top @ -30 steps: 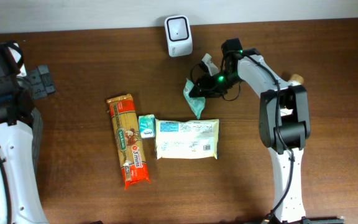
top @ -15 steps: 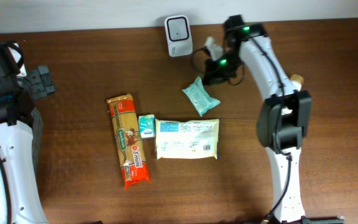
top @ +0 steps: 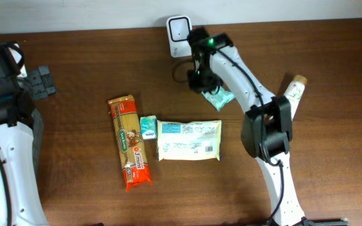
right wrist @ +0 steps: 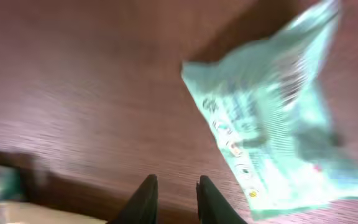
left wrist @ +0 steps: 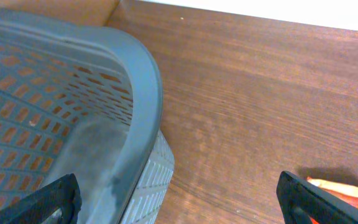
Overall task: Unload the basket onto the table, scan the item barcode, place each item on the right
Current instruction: 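Lift the mint-green wipes pack toward the barcode scanner, then carry the wipes pack right and set it beside the shampoo tube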
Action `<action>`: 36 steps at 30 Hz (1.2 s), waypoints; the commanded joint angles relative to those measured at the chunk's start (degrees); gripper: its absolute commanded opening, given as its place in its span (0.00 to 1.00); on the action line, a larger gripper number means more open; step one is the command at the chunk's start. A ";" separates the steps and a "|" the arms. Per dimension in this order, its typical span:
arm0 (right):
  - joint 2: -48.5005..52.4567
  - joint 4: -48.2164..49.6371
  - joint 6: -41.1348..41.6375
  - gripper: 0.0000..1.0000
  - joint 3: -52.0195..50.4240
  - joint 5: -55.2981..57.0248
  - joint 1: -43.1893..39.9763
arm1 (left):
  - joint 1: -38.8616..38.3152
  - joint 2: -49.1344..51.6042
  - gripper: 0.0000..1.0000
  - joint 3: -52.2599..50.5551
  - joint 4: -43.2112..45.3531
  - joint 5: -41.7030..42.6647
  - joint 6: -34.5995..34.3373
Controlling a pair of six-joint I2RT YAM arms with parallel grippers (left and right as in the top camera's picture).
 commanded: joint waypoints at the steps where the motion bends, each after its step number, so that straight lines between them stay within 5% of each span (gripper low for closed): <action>1: -0.46 -3.56 6.84 0.24 5.88 0.15 -5.11 | 0.26 -0.76 0.99 0.17 0.02 -0.20 0.94; 4: -0.24 1.81 6.51 0.11 0.26 -0.42 -7.52 | 0.26 -0.76 0.99 0.17 0.02 -0.20 0.94; 14: -0.13 18.36 6.58 0.10 -17.25 -1.51 -5.11 | 0.26 -0.76 0.99 0.17 0.04 -0.20 0.94; 15: -0.13 19.19 5.05 0.19 -18.45 -2.10 -4.94 | 0.26 -0.76 0.99 0.17 0.04 -0.20 0.94; 22: -0.20 13.51 -28.63 0.28 -7.67 -15.15 -3.02 | 0.26 -0.76 0.99 0.17 0.02 -0.20 0.94; 25: -0.24 4.96 -28.57 0.37 4.87 -19.80 -4.74 | 0.26 -0.76 0.99 0.17 0.04 -0.20 0.94; 27: -0.24 -7.61 -24.46 0.54 13.03 -19.76 -8.28 | 0.26 -0.76 0.99 0.17 0.04 -0.20 0.94; 30: -0.15 -13.73 -21.07 0.83 9.79 -20.09 -15.47 | 0.26 -0.76 0.99 0.17 0.02 -0.20 0.94; 36: -0.13 -4.11 -21.79 0.82 -13.92 -29.66 -17.25 | 0.26 -0.76 0.99 0.17 0.02 -0.20 0.94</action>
